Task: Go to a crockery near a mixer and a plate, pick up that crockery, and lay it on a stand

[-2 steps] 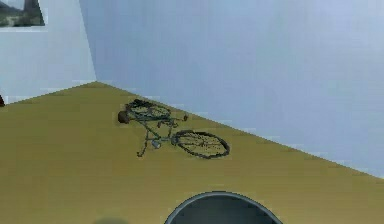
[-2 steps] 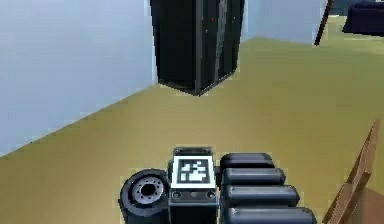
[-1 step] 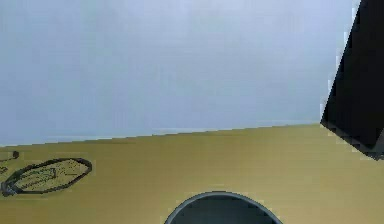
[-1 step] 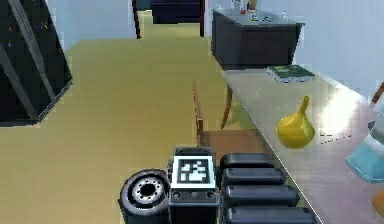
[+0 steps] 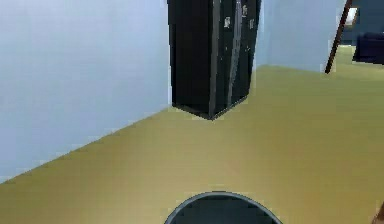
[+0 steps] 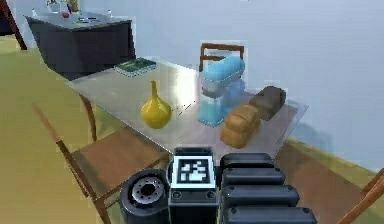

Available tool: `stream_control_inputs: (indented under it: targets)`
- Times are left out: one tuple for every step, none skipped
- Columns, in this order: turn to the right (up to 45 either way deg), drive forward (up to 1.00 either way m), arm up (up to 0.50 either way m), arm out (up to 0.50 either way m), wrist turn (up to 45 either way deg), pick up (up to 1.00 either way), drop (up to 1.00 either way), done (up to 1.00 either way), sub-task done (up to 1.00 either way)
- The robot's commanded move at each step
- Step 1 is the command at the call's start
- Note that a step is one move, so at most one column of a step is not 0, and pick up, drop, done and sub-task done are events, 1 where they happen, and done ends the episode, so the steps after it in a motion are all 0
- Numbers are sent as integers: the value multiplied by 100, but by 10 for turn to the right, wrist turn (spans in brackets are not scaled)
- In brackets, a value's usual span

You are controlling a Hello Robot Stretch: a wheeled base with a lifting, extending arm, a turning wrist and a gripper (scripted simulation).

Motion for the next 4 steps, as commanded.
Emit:
stream_control_inputs:
  targets:
    - [0,60,0,0,0,0,0,0,0]
    - [330,0,0,0,0,0,0,0,0]
    - [0,20,0,0,0,0,0,0,0]
    - [60,0,0,0,0,0,0,0,0]
